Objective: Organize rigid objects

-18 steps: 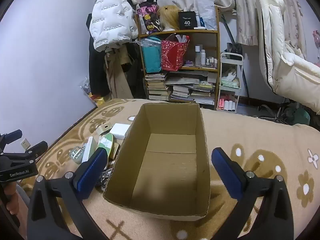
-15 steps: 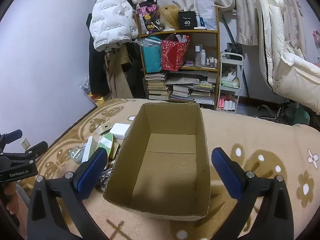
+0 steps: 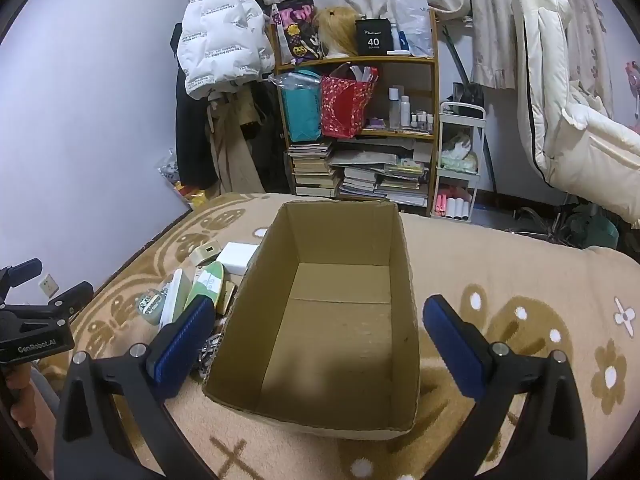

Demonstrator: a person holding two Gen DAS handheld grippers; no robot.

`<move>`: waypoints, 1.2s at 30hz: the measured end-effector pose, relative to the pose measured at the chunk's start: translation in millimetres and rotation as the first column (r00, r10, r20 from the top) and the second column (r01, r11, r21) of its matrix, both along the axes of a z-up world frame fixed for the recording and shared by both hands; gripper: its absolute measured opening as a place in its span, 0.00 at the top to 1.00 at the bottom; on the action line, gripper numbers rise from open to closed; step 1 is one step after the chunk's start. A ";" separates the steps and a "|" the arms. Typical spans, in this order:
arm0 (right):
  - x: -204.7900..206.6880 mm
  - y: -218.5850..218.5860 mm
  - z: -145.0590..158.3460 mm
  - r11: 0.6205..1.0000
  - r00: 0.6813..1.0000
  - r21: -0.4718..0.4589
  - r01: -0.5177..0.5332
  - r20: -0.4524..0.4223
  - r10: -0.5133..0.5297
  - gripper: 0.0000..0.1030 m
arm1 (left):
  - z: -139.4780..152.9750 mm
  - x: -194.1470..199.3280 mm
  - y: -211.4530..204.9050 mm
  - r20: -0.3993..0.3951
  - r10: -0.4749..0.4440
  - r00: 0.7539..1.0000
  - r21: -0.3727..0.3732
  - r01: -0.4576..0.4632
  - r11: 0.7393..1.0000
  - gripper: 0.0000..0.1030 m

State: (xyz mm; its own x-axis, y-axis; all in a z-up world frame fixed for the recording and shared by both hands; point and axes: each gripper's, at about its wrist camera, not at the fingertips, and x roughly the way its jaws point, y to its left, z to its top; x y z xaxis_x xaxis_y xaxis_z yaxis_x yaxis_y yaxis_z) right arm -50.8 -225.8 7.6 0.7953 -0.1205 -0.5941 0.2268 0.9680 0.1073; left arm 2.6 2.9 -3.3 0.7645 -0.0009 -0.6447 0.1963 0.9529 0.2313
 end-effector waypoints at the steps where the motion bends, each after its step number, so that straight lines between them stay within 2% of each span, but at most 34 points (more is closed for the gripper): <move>1: 0.1 0.2 -0.2 1.000 1.000 -0.001 0.000 -0.001 0.000 0.00 | 0.9 -0.2 1.0 0.005 0.002 1.000 0.002 -0.002 1.000 0.00; 36: 3.4 -0.6 -0.9 1.000 1.000 -0.007 -0.003 -0.008 0.003 0.00 | -1.1 -2.9 -5.7 0.010 -0.006 1.000 0.014 0.006 1.000 0.00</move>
